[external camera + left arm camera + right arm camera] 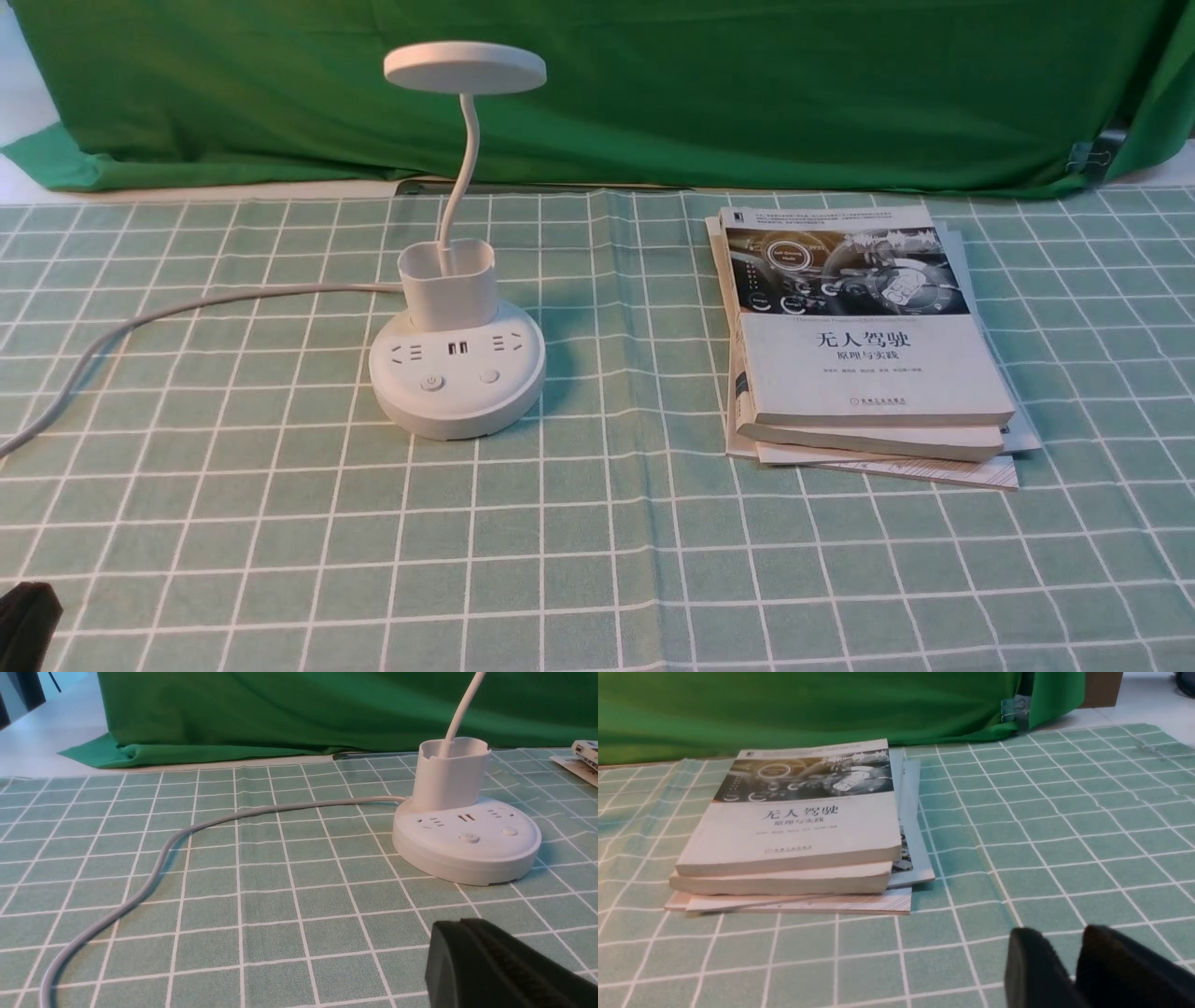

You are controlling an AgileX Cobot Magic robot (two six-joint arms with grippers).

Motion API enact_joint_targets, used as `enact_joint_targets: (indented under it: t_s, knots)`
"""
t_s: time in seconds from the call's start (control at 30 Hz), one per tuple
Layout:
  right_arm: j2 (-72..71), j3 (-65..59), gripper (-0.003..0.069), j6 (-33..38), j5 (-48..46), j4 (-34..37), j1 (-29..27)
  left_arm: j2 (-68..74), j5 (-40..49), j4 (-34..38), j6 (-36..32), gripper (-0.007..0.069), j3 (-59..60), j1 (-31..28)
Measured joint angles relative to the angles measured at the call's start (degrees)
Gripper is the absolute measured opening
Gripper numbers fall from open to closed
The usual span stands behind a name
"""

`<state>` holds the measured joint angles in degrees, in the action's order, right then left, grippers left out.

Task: Turn on the table lamp.
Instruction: 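Press the power button on the lamp base to turn the lamp on with the left gripper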

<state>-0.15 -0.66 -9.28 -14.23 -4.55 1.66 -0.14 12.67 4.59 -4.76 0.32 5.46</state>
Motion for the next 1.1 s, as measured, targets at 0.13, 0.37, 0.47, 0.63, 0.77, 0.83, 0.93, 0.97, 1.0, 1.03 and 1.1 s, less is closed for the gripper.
enact_joint_targets:
  t_s: [0.13, 0.37, 0.47, 0.63, 0.77, 0.83, 0.93, 0.97, 1.0, 1.03, 1.1]
  knots:
    - [0.0, 0.0, 0.0223, 0.0, 0.0, 0.0, 0.0, 0.0, 0.0, -0.4, 0.0, 0.0002, 0.0, 0.0]
    - [0.0, 0.0, 0.0237, 0.0, 0.0, 0.0, 0.0, 0.0, -0.8, -2.4, 0.0, 0.0002, 0.0, 0.0]
    - [0.0, 0.0, 0.0237, 0.0, 0.0, 0.0, 0.0, 0.0, -7.1, -2.4, 0.0, 0.0002, 0.0, 0.0]
    - [0.0, 0.0, 0.0237, 0.0, 0.0, 0.0, 0.0, 0.0, -30.3, -2.8, 0.0, 0.0002, 0.0, 0.0]
    - [0.0, 0.0, 0.0238, 0.0, 0.0, 0.0, 0.0, 0.0, -47.0, -3.0, 0.0, 0.0002, 0.0, 0.0]
    - [0.0, 0.0, 0.0238, 0.0, 0.0, 0.0, 0.0, 0.0, -54.4, -3.2, 1.6, 0.0002, 0.0, 0.0]
    - [0.0, 0.0, 0.0238, 0.0, 0.0, 0.0, 0.0, -0.1, -62.8, -3.3, 6.4, 0.0002, -0.1, 0.0]
    - [0.0, 0.0, 0.0238, 0.0, 0.1, 0.0, 0.0, -0.1, -63.2, -3.3, 8.2, 0.0002, -0.7, 0.0]
    - [0.0, 0.0, 0.0238, 0.0, 0.1, 0.0, 0.0, -0.1, -61.6, -3.9, 10.9, 0.0002, -2.7, 0.0]
    - [0.0, 0.0, 0.0238, 0.0, 0.1, 0.0, 0.0, -0.2, -60.5, -4.1, 11.7, 0.0002, -3.7, 0.0]
    - [0.0, 0.0, 0.0238, 0.0, 0.1, 0.0, 0.0, 1.0, -48.1, -6.9, 15.8, 0.0002, -12.8, 0.0]
